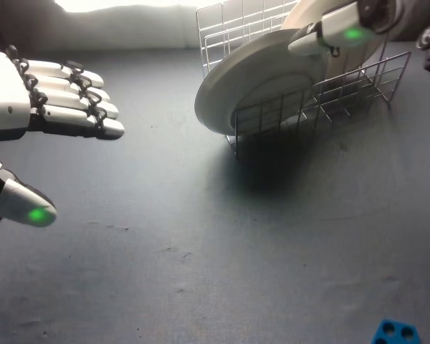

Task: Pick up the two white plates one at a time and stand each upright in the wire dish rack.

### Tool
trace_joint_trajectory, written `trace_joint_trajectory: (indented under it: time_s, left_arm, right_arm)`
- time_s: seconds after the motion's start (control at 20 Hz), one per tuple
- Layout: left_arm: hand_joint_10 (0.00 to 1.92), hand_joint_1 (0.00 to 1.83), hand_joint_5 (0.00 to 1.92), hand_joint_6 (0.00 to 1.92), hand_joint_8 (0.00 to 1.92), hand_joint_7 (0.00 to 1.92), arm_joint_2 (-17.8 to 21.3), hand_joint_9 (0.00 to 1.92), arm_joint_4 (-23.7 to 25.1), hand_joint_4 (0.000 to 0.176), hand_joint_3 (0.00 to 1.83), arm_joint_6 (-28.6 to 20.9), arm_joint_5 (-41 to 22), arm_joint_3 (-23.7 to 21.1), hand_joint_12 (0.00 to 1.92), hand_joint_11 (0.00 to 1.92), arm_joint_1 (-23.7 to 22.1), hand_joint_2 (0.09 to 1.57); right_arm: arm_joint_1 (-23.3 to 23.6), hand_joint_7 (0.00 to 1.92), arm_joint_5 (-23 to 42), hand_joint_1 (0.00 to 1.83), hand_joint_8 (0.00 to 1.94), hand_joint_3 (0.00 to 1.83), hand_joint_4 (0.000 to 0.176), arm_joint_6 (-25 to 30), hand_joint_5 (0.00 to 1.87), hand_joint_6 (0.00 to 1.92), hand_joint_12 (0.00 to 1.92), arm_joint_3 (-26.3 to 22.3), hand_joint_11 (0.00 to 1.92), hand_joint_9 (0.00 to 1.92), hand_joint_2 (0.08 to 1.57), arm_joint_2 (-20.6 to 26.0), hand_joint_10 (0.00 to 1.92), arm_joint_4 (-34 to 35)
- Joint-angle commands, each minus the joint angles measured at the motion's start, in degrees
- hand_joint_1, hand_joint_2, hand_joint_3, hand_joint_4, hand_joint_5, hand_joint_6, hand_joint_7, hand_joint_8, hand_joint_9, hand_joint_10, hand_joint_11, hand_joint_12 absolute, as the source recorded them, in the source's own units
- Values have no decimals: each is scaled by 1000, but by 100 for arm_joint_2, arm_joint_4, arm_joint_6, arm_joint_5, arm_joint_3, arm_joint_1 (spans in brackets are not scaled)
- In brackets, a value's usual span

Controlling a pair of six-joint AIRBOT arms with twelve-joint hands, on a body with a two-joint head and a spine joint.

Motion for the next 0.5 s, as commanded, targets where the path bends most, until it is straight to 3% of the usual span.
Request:
trace_joint_trajectory:
  time_s: [0.0,0.05,0.15,0.25,0.45]
  left_arm:
    - [3,0,141,1,3,131,73,97,-396,0,0,-23,-166,-17,109,0,-92,1044]
    - [2,0,169,2,1,162,91,125,-396,0,0,-33,-225,-84,192,0,-105,1048]
    - [0,0,125,1,2,122,101,90,-389,0,0,-37,-296,-148,103,0,-118,1043]
    - [4,0,147,2,3,144,116,115,-367,0,0,-60,-357,-177,196,0,-126,1042]
    - [1,0,145,1,3,126,105,93,-79,0,0,-60,-358,-229,134,0,-389,1050]
  right_arm:
    - [125,522,740,1038,8,0,0,98,431,9,1374,-48,9,487,1111,107,179,43]
    - [149,518,887,1025,6,0,0,202,433,10,1372,-205,1,483,1114,311,174,41]
    - [160,501,1123,1001,0,8,0,220,408,2,1375,-473,0,469,1137,586,164,39]
    - [151,513,1369,1025,5,0,0,326,425,9,1380,-804,0,478,1121,941,162,37]
    - [-29,506,1403,1017,2,6,0,741,403,1,1389,-1141,0,477,1134,1406,157,74]
